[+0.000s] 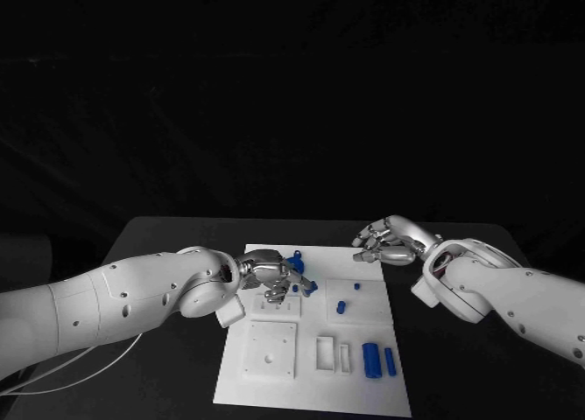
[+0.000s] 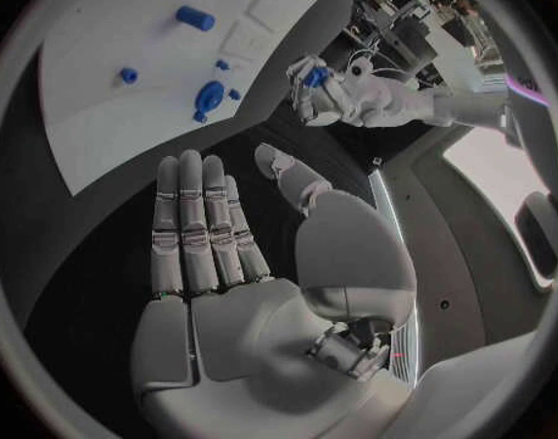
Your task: Assemble the parts on the task board
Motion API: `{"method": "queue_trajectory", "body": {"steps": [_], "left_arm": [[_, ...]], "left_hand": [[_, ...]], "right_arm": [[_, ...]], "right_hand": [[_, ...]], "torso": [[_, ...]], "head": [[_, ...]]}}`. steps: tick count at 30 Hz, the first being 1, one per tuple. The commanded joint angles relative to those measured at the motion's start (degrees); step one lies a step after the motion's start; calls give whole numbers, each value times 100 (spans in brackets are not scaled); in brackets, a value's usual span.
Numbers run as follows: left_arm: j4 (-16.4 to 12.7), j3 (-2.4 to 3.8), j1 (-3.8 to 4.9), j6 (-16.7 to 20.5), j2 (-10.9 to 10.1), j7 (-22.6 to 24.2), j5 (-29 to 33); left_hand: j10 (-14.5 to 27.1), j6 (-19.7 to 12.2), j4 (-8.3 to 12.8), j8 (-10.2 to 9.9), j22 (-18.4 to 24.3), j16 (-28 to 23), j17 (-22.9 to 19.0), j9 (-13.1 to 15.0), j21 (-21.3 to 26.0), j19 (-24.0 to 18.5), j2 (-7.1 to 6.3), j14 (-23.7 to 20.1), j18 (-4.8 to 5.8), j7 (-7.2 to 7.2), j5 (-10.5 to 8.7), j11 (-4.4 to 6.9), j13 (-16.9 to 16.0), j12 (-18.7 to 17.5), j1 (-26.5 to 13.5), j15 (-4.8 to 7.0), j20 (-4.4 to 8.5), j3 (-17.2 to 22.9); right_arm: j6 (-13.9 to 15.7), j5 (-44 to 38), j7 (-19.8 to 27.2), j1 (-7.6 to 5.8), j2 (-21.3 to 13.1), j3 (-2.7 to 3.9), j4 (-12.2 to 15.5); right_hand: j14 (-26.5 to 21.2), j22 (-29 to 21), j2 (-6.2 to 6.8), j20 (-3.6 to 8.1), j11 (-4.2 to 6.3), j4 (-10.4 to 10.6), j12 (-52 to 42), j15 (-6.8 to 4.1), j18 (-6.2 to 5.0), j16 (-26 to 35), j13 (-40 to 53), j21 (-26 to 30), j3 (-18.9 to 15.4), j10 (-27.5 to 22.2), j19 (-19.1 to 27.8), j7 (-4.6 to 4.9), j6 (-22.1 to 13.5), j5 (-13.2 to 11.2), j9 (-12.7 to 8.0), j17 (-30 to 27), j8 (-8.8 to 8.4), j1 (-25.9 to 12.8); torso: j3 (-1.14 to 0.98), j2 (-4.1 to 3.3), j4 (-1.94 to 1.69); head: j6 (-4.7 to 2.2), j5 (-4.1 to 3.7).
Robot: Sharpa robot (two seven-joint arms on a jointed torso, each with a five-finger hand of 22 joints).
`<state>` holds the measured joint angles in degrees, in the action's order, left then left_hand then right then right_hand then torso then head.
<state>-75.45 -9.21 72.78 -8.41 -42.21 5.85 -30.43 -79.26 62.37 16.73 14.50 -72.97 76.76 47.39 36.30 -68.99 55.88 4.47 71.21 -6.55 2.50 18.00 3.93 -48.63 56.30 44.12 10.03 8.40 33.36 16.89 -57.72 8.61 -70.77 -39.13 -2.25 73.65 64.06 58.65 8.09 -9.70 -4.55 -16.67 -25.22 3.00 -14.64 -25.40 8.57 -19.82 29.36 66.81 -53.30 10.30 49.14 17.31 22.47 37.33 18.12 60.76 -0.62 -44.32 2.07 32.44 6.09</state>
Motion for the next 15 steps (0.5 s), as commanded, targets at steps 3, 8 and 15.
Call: {"method": "queue_trajectory", "body": {"steps": [3,8,15], "left_arm": [[-104,1,-1,-361,1,970,689],[-136,1,-6,-379,-25,1072,829],[-130,0,-8,-432,-35,1047,830]], "left_hand": [[39,10,-52,21,10,-21,-5,9,39,-47,199,-65,24,10,-48,-2,-3,-14,233,2,598,8],[47,11,-66,22,11,-18,-2,10,44,-56,193,-75,30,13,-62,-5,-5,-10,238,-1,594,9],[51,12,-78,23,10,-13,2,11,47,-62,201,-82,34,13,-71,-6,-7,-4,245,-2,591,11]], "right_arm": [[-89,-1019,153,44,-23,-33,383],[52,-1211,198,82,-53,-77,725],[350,-1361,274,103,-105,-87,934]], "right_hand": [[509,266,73,320,184,-4,-685,-337,-36,-614,620,-504,-189,458,-695,-130,44,-56,-3,663,29,115],[540,1118,51,753,287,33,-2660,-694,-35,-2036,2443,-1523,-393,107,-1257,-203,92,-41,-9,2642,-22,235],[545,1788,107,1108,258,10,-4317,-716,-36,-3497,4052,-3008,-345,-358,-1397,-180,77,-1,-59,3568,-146,277]], "torso": [[-3,-1,8],[-6,-5,4],[-1,-3,1]], "head": [[-16,-23],[-20,-69],[-13,-120]]}}
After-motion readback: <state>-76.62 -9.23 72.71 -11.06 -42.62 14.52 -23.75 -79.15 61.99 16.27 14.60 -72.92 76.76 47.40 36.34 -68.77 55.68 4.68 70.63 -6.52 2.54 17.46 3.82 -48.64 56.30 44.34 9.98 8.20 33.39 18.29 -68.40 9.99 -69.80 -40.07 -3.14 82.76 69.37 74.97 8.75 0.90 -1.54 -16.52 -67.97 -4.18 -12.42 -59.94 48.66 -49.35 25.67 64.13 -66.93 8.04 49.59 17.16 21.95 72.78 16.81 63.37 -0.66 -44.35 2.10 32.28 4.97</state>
